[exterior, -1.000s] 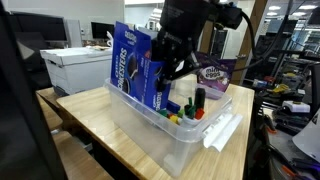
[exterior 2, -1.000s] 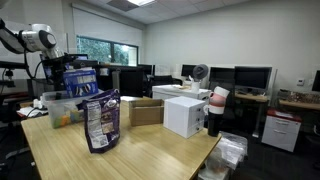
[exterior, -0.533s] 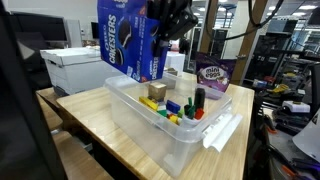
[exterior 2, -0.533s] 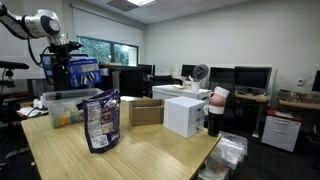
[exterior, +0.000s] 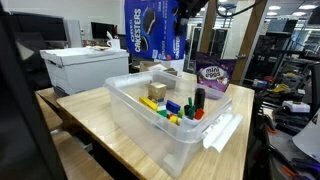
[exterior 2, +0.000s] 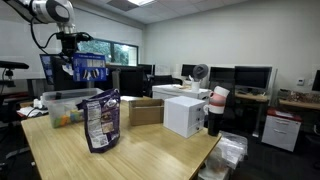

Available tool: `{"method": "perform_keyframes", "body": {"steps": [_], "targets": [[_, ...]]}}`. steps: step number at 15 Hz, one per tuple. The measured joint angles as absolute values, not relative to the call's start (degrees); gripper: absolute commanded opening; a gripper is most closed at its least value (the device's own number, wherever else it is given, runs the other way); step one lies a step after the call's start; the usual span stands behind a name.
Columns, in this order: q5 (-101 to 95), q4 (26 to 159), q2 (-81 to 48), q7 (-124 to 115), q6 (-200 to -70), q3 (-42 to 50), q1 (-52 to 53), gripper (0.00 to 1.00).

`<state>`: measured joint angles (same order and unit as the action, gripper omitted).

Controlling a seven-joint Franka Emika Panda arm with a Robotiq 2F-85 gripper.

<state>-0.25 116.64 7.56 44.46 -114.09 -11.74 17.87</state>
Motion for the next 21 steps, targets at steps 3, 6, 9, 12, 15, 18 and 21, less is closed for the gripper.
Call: {"method": "perform_keyframes", "body": {"steps": [3, 6, 9, 12, 15, 18, 21], "targets": [[3.7, 117.6, 11.5, 51.65, -108.6, -8.62, 17.24, 0.04], [3.74, 121.16, 16.14, 54.2, -105.58, -6.91, 17.21, 0.04], [3.7, 129.5, 24.49, 55.72, -104.49, -5.53, 17.21, 0.05], [3.69, 137.98, 26.94, 57.54, -108.36, -0.41, 15.05, 0.05], [3.66, 142.82, 27.68, 60.38, -112.21, 2.86, 13.19, 0.04], [3.69, 144.36, 27.64, 61.86, -114.61, 3.24, 13.0, 0.04], [3.72, 145.07, 27.38, 64.65, -115.54, 3.16, 13.7, 0.04]]}}
